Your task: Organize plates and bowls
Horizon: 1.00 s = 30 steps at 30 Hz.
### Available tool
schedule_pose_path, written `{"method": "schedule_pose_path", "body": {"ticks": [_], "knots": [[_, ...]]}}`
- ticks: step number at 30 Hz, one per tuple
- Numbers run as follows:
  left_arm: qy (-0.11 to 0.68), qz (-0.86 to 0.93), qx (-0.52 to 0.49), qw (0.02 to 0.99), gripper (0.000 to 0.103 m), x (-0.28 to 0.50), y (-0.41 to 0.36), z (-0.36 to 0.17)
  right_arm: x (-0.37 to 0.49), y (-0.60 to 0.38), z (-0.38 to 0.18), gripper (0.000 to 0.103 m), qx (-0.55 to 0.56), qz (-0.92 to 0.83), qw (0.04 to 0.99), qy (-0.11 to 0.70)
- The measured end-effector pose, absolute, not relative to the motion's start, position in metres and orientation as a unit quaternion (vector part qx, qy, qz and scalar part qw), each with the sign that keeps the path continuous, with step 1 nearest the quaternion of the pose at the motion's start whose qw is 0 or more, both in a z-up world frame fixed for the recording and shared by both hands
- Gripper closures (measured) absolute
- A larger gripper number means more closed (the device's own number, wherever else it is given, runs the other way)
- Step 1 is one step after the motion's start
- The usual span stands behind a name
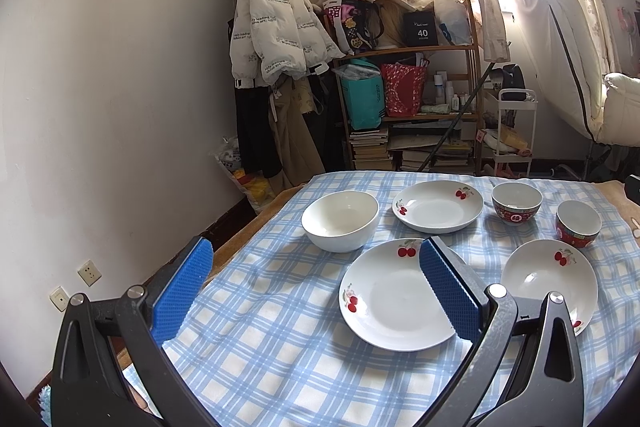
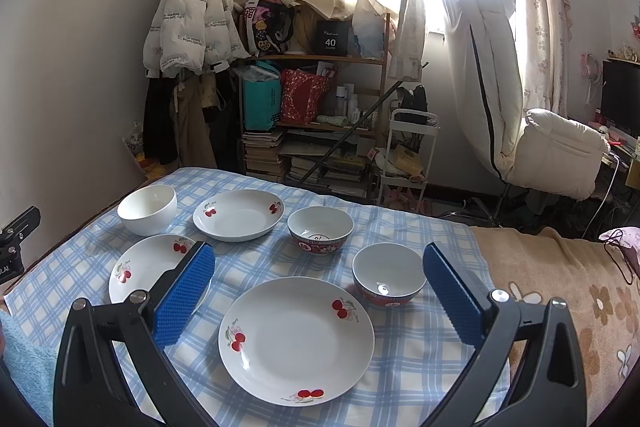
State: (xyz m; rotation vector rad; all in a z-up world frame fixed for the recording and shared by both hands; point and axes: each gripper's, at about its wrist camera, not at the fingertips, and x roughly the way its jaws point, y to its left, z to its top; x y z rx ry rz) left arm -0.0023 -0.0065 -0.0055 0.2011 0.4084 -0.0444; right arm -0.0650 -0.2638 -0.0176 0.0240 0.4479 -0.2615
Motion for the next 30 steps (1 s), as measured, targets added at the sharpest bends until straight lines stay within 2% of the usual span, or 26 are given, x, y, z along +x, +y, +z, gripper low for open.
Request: {"method": "schedule_pose_path", "body": {"ticks": [10,30], "knots": [[0.211,-0.018,0.111,0.971,0.001,0.001,-0.007,-0.005,-0.064,-0.266,-0.024,0.0,0.022,-0.126,0.965,0.228],[0.32,-0.026,0.145,0.936,0.001,0.072,-0.019,-0.002,-0.01,-0.252,-0.008,0.0,0.028,-0.085,0.959,0.269]]}}
